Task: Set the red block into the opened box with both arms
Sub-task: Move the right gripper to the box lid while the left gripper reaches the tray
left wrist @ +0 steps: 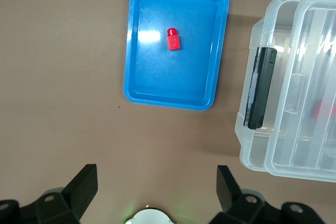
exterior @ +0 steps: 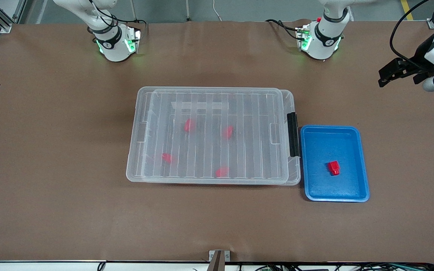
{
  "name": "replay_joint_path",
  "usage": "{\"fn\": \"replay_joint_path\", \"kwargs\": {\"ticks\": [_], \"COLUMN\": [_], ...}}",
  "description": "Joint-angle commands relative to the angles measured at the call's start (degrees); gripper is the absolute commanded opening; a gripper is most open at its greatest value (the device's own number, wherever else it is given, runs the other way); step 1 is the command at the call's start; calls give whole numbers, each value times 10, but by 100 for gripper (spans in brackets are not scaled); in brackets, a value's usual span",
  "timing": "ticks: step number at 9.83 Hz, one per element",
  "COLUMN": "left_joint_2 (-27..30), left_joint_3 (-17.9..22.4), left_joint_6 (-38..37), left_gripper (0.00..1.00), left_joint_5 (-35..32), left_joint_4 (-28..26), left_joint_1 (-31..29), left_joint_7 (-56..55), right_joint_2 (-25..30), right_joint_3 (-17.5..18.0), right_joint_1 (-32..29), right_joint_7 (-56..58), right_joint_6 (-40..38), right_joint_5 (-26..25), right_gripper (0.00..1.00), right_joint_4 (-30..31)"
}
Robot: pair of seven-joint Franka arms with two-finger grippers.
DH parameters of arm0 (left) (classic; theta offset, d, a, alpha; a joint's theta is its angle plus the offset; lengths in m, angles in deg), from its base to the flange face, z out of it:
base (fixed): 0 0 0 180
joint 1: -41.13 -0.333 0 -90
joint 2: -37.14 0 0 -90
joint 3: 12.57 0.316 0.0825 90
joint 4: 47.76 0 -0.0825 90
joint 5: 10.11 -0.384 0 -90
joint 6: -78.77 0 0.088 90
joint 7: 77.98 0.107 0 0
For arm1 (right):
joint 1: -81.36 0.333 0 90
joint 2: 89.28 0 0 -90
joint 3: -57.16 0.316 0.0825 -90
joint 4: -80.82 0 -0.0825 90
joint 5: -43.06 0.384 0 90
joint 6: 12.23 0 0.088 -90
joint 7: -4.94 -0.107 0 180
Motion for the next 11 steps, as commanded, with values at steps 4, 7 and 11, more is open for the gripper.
{"fn": "replay_joint_path", "kwargs": {"ticks": [4, 7, 11], "left_joint_2": [-28, -76, -169], "left_joint_3": [-2, -1, -1], "left_joint_6": [-15, -15, 116], "left_gripper": [100, 100, 100], "left_joint_5": [5, -1, 0], "left_joint_4": [25, 40, -9], "left_joint_1": [-3, -4, -17], "left_joint_7": [2, -3, -12], "right_joint_2": [-2, -35, -93], "right_joint_3": [7, 8, 21], "right_joint_1": [3, 90, 166], "right_joint_7": [3, 3, -31], "right_joint_6": [-5, 12, 93], "right_joint_5": [-3, -3, -3], "right_gripper": [100, 100, 100], "right_joint_4": [-6, -3, 77]}}
